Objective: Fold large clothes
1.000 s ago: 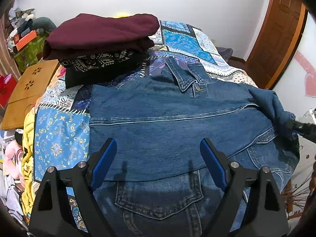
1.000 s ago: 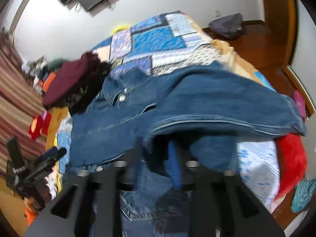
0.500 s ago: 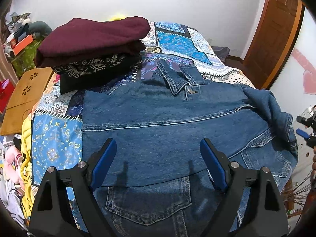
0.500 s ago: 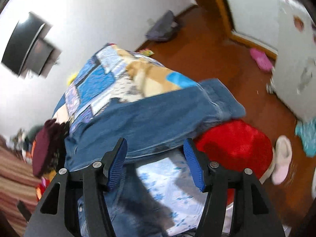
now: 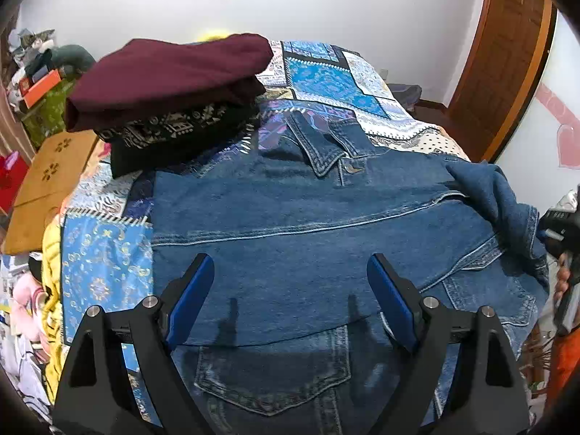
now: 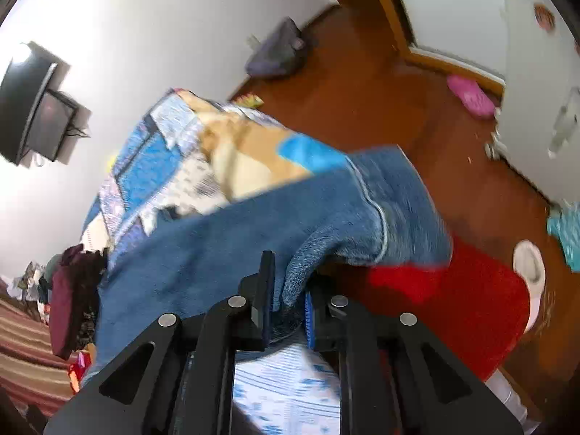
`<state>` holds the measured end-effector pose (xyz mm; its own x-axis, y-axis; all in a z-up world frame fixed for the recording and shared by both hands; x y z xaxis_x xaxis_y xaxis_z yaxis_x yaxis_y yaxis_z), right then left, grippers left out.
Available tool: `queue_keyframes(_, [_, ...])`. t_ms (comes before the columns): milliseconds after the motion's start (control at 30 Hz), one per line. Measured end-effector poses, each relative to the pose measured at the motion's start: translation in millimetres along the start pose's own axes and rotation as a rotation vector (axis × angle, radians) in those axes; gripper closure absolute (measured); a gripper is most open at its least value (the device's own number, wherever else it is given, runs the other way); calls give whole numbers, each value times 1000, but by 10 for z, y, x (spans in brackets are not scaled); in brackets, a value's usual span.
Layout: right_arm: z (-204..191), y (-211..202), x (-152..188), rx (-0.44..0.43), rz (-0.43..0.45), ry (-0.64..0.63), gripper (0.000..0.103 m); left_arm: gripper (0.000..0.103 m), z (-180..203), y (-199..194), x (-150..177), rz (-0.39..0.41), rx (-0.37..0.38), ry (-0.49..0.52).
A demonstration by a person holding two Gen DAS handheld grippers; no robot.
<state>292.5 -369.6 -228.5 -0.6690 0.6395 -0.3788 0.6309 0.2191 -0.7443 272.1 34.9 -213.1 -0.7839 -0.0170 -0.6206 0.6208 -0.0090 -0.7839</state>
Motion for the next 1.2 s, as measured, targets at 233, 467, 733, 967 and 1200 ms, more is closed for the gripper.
queue_keyframes(233, [-956, -627, -195, -176, 117, -191, 93, 17, -103, -95, -18, 34, -12, 1])
queue_keyframes(467, [-2388, -1280, 109, -424, 164, -467, 93, 17, -324, -255, 3, 76, -15, -42])
queue_keyframes(733, [-3190, -735, 1321, -505, -121, -655, 93, 17, -743, -474, 140, 108, -63, -107])
queue_keyframes(967, [-2723, 369, 2638, -334, -567, -746, 93, 17, -1150, -545, 450, 69, -100, -184])
queue_keyframes(1200, [-2523, 457, 2913, -244, -639, -863, 89, 17, -1231, -451, 651, 14, -107, -212])
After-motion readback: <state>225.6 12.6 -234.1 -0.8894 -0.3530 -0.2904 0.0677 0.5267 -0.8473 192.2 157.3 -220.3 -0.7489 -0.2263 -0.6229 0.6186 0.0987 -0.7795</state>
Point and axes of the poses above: each gripper's, at about its wrist camera, not at the fingertips, and y roughly the way its jaws point, z to its right, x to its underside, the point moved 6 cm from there along y, roughly the way its jaws point, and after that the axes turned 3 degrees about y, right-handed, at the moved point
